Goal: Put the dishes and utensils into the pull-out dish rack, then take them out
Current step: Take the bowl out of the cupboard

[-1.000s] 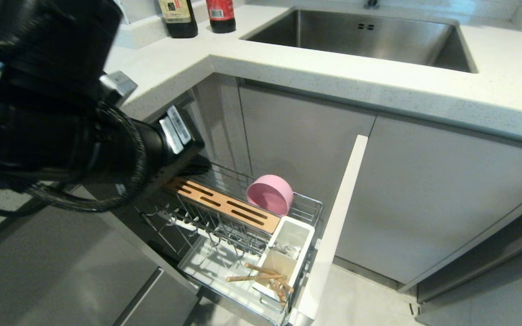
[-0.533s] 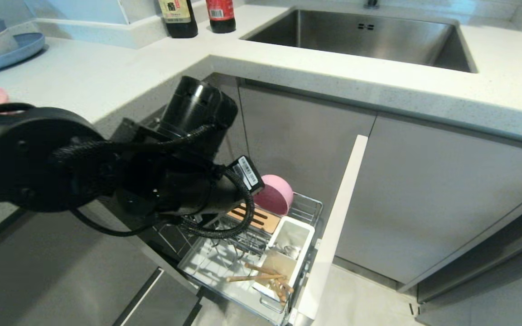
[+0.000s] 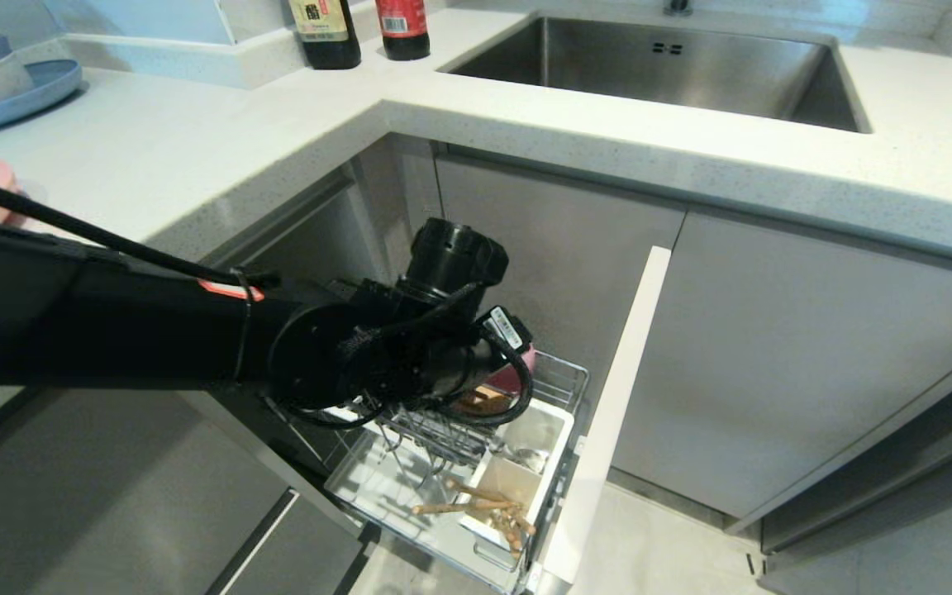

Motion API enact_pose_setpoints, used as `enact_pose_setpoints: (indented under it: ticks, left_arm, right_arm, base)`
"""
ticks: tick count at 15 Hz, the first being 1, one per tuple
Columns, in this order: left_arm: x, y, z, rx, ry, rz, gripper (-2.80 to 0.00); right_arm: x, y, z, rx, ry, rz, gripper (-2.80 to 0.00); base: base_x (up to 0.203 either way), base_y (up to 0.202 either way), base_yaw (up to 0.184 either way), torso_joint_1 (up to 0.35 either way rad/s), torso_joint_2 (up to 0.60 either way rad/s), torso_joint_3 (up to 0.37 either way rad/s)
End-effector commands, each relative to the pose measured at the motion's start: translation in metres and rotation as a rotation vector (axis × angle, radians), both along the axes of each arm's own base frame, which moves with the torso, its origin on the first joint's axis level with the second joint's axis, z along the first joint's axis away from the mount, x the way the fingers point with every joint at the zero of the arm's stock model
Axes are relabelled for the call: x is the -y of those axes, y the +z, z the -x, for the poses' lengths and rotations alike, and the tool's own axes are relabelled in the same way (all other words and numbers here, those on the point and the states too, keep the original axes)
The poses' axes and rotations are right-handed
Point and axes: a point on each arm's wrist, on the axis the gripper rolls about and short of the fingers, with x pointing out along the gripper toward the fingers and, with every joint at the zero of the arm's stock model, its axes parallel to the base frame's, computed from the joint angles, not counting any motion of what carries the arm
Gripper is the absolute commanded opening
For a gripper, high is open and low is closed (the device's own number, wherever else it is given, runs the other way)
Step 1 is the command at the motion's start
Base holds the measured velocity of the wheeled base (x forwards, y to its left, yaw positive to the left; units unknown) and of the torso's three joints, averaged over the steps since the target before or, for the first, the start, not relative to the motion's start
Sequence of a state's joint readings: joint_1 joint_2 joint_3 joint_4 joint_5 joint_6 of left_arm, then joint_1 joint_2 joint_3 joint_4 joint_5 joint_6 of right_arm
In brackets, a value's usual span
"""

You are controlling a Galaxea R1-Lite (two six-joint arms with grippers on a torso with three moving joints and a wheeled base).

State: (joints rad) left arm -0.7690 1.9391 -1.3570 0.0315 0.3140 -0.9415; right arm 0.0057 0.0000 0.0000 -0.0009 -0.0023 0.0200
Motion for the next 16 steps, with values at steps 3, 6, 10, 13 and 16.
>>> enact_pose_setpoints:
  ticks: [3,6,10,13,16]
  left_arm:
    - [-0.001,-0.022,-0.031,0.009,-0.044,-0.007,0.0]
    - [-0.003,-0.018,-0.045,0.06,-0.047,0.023,0.0]
    - [-0.001,-0.012,-0.053,0.124,-0.075,0.046,0.0]
    - [0.003,-0.013,-0.057,0.13,-0.083,0.055,0.0]
    - [0.006,-0.012,-0.061,0.137,-0.098,0.065,0.0]
  right_arm:
    - [0.0,0.0,0.0,-0.002,0.0,0.0,-2.8]
    - [0.0,0.0,0.0,-0.001,0.0,0.0,-2.8]
    - [0.0,0.0,0.0,-0.001,0.0,0.0,-2.8]
    - [0.0,0.0,0.0,-0.001,0.0,0.0,-2.8]
    - [0.0,0.0,0.0,-0.001,0.0,0.0,-2.8]
  base:
    - [0.0,0.0,0.0,0.0,0.0,0.0]
    - [0.0,0.0,0.0,0.0,0.0,0.0]
    - [0.0,0.0,0.0,0.0,0.0,0.0]
    - [0.0,0.0,0.0,0.0,0.0,0.0]
    - [0.0,0.0,0.0,0.0,0.0,0.0]
